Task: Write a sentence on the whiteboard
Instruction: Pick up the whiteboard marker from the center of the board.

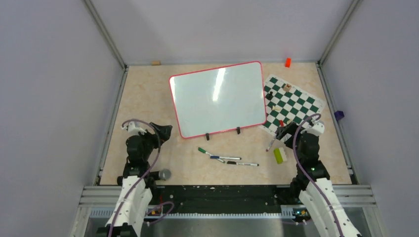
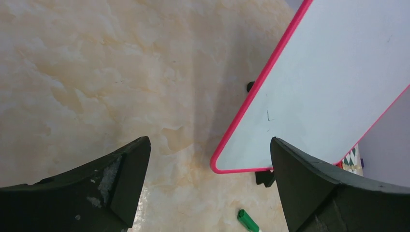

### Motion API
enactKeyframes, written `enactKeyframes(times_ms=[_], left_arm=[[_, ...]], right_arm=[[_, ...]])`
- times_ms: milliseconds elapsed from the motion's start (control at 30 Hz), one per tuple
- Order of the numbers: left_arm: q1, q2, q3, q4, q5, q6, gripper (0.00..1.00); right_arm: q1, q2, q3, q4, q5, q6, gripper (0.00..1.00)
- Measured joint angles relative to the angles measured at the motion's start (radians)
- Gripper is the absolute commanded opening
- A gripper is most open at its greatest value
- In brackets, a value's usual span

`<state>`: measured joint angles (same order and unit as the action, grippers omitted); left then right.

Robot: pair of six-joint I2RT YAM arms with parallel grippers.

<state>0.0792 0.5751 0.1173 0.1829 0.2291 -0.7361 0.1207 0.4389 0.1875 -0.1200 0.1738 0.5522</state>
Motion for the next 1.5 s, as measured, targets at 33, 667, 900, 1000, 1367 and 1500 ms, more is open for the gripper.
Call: enactKeyframes(times_ms=[33,667,900,1000,1367,1500], left_arm=[[0.0,-0.009,0.003,-0.01,0.006,0.008,0.99],[0.0,-0.268,-0.003,-0.081,0.046,0.104,0.99],[0.0,-0.197,-0.007,-0.087,0.043,0.102,0.94],[0.0,-0.162,-0.007,-0.087,0.044,0.1,0.93],[0.0,-0.147,-0.007,-0.087,0.048,0.096,0.88],[0.0,-0.148,-0.007,-0.087,0.048,0.095,0.87]], right_arm=[[0.0,0.0,0.0,0.0,0.0,0.0,0.93],[0.0,0.251,0.146,-0.096,-0.055,-0.021,0.68],[0.011,0.458,0.367,-0.249,-0.04,-0.025,0.69],[0.025,0.504,0.383,-0.294,-0.026,-0.019,0.67],[0.041,0.721,0.385,-0.334,0.022,-0.028,0.55],[0.042,0.738,0.391,-0.338,0.082,-0.04,0.54]])
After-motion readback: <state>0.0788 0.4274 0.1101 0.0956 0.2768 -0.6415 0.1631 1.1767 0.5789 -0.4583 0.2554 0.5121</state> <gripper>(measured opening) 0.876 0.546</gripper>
